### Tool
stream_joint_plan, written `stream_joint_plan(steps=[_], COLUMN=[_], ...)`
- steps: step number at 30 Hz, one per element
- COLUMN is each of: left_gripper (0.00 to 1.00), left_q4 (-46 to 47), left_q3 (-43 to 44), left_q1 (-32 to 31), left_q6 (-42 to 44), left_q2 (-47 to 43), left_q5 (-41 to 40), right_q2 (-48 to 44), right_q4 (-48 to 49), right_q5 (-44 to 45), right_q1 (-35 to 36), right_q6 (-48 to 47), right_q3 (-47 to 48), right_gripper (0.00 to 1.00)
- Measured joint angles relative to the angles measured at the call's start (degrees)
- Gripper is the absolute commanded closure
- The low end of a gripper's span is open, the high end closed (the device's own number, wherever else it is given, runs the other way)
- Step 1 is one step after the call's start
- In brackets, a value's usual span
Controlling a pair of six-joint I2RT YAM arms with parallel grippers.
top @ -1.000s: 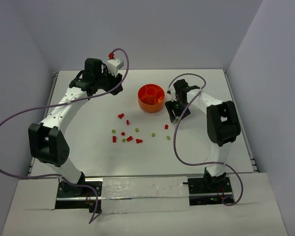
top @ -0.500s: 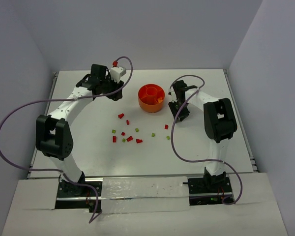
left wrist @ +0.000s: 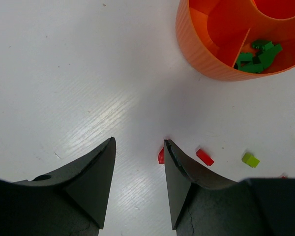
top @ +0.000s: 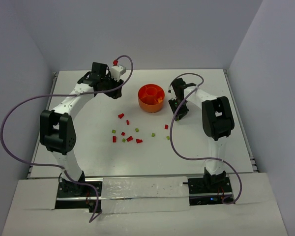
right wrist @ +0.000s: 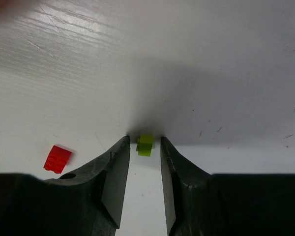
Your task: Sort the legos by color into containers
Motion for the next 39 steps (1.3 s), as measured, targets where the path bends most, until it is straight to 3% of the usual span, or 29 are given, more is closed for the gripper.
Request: stream_joint_plan(steps=[5,9,17,32,39], left_gripper=[0.47,0.47,0.46,0.43,0.43], left_q4=[-0.44,-0.66,-0.95,-1.53,-1.57], left_q3=[0.65,1.43,3.2,7.91,8.17], left_q1=[0.41,0.82,1.34,2.22,2.23], left_q6=[0.29,0.5,0.52,1.02,-0.29], left_q2=[0.8,1.54,3.56,5.91,6.53], left_q5=[0.21,0.54,1.43,3.19,3.23], right_q2=[0.22,0.08,-0.27,-0.32,3.79], right_q4=[-0.1,0.06,-1.05,0.32,1.81], right_q5=[0.09,-0.41,-4.15,-10.62,-13.69], right_q1=[0.0,0.0,-0.52,-2.25,-2.05], right_q6=[0.2,-0.15,-1.16,-1.62,-0.73], right_q3=[0.39,0.14,1.86,27.75,35.92], right_gripper=[0.81,1.0,1.0,1.0,1.0])
